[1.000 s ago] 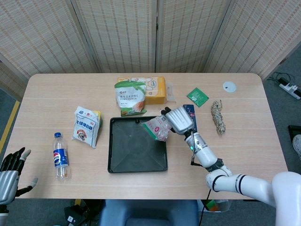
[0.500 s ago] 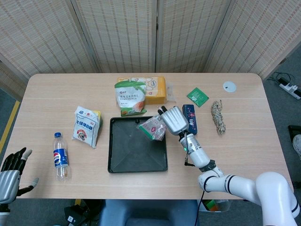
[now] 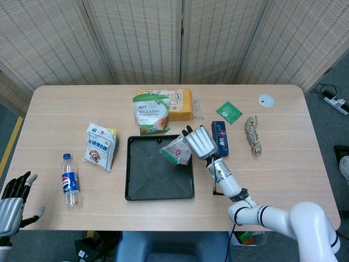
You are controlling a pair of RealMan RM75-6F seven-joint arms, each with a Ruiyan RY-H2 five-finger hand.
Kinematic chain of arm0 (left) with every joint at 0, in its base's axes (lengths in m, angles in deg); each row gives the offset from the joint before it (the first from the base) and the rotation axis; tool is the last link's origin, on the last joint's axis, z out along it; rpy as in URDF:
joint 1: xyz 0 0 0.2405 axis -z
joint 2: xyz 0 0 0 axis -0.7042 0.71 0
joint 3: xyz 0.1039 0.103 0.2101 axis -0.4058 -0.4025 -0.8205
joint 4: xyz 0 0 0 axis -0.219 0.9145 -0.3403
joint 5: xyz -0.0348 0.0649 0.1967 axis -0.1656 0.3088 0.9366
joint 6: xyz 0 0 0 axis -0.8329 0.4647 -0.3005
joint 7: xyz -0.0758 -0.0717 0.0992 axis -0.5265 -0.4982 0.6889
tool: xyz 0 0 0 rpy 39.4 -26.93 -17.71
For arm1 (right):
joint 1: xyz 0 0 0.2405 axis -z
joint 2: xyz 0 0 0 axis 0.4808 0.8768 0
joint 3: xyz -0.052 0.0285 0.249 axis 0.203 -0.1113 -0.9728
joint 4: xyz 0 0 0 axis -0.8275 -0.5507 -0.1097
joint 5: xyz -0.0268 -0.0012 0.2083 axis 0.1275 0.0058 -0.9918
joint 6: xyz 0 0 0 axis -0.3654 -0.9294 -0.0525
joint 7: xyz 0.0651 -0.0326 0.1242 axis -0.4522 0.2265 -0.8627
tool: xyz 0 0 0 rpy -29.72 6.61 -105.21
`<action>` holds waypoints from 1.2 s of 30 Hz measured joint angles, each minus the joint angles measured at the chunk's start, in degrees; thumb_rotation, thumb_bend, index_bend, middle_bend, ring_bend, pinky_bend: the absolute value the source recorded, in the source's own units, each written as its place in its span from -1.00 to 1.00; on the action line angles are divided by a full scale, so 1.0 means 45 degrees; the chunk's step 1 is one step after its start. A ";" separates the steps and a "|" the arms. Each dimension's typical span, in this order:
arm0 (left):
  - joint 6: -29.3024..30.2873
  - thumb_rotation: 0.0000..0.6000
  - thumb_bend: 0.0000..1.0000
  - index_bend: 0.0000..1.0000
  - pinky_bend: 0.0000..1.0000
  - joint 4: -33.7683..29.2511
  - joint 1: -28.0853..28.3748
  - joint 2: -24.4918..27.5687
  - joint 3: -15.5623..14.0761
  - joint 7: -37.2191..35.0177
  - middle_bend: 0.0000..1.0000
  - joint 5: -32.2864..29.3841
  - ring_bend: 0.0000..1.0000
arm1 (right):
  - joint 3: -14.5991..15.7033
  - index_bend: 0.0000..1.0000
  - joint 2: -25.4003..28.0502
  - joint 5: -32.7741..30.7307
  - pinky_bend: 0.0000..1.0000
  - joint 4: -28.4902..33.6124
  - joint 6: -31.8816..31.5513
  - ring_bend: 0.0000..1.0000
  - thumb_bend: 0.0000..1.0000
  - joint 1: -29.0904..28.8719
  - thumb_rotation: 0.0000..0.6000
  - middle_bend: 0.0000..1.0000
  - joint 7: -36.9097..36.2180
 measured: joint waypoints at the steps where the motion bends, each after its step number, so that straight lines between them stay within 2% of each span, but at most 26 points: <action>1: -0.0002 1.00 -0.35 -1.00 -1.00 0.0010 -0.0002 -0.0007 0.0000 0.0000 -0.99 -0.0005 -0.95 | 0.0007 0.55 -0.0067 0.0039 0.37 -0.0077 -0.0056 0.72 -0.29 0.0019 1.00 0.18 0.0019; 22: 0.0117 1.00 -0.35 -1.00 -1.00 0.0030 -0.0076 -0.0013 0.0039 0.0127 -0.99 -0.0055 -0.95 | 0.0258 0.60 -0.1593 0.0964 0.43 -0.2344 -0.1042 0.79 -0.29 0.0261 1.00 0.25 0.1527; 36: 0.0094 1.00 -0.35 -1.00 -1.00 -0.0022 -0.0076 -0.0029 0.0033 0.0182 -0.99 -0.0041 -0.95 | 0.0135 0.62 -0.1983 0.1376 0.43 -0.2970 -0.1300 0.80 -0.29 0.0378 1.00 0.27 0.1344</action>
